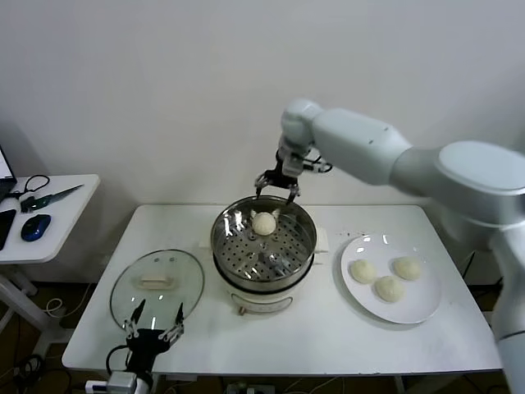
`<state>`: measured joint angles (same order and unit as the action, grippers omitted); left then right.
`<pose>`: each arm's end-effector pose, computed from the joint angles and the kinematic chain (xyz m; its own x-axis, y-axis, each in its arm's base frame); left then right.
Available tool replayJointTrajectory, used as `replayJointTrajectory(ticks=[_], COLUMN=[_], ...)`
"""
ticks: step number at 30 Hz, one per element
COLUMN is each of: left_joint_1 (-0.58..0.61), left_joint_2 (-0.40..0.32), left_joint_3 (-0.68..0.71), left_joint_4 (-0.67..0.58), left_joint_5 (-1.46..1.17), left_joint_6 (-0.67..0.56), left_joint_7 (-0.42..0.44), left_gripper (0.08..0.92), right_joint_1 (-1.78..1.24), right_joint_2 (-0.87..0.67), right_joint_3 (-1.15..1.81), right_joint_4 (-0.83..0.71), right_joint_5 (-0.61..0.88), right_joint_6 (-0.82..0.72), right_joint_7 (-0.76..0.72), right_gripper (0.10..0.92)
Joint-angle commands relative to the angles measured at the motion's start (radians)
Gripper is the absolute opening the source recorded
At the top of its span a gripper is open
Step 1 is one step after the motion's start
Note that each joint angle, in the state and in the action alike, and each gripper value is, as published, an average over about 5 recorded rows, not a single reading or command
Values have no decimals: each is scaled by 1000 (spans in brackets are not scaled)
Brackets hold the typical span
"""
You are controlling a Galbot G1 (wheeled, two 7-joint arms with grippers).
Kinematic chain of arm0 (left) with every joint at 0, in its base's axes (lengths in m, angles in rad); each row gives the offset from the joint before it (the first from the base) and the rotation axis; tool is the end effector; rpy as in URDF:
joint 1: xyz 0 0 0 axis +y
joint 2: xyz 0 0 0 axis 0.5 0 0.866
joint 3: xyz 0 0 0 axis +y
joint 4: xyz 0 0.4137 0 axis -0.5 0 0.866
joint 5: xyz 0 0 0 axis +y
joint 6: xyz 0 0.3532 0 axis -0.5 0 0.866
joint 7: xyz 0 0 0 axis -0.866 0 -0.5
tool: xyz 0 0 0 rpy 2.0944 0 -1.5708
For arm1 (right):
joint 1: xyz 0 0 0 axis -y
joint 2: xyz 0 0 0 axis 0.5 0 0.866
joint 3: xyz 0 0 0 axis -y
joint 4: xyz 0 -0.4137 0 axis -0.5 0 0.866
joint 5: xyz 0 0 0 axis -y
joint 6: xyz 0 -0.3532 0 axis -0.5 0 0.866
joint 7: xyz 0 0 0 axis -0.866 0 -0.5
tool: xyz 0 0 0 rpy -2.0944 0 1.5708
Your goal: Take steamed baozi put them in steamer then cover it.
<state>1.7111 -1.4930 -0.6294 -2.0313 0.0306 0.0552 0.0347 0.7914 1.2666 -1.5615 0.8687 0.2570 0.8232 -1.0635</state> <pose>0.0917 0.0533 -0.3934 -0.9670 -0.0335 0.2526 0.0041 0.9891 0.1470 0.6934 0.0318 0.0527 -0.1007 -0.2250 0.9691 -0.2440 -0.9388 -0.2433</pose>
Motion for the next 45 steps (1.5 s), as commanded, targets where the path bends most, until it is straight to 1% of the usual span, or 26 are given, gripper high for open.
replayJointTrajectory(ticks=[1, 5, 9, 14, 19, 23, 28, 32, 38, 45], left_joint_1=[-3, -12, -11, -10, -8, -7, -1, 8, 12, 15], left_joint_2=[2, -1, -4, -8, -8, -8, -8, -6, -7, -9], left_joint_3=[-3, -4, 1, 3, 4, 6, 6, 3, 0, 0], left_joint_4=[0, 3, 3, 11, 18, 22, 23, 25, 30, 33], left_joint_5=[-2, -6, -5, -3, -3, -1, 5, 8, 12, 13], left_joint_6=[-6, -7, -8, -12, -16, -18, -21, -25, -31, -35], left_joint_7=[0, 0, 0, -1, -2, -2, -3, -4, -6, -7], left_gripper=[823, 823, 823, 823, 823, 823, 823, 823, 823, 823], right_joint_1=[324, 308, 241, 158, 54, -81, -281, -383, -474, -492], right_joint_2=[-253, -427, -557, -619, -631, -616, -567, -516, -440, -403], right_joint_3=[-418, -516, -522, -479, -406, -301, -135, -16, 85, 89], right_joint_4=[200, 298, 396, 471, 505, 472, 364, 289, 190, 144], right_joint_5=[543, 450, 408, 380, 386, 376, 342, 320, 301, 289], right_joint_6=[-542, -720, -878, -994, -1057, -1082, -1089, -1087, -1084, -1086], right_joint_7=[-97, -2, 101, 185, 232, 260, 279, 283, 299, 289], right_gripper=[823, 823, 823, 823, 823, 823, 823, 823, 823, 823])
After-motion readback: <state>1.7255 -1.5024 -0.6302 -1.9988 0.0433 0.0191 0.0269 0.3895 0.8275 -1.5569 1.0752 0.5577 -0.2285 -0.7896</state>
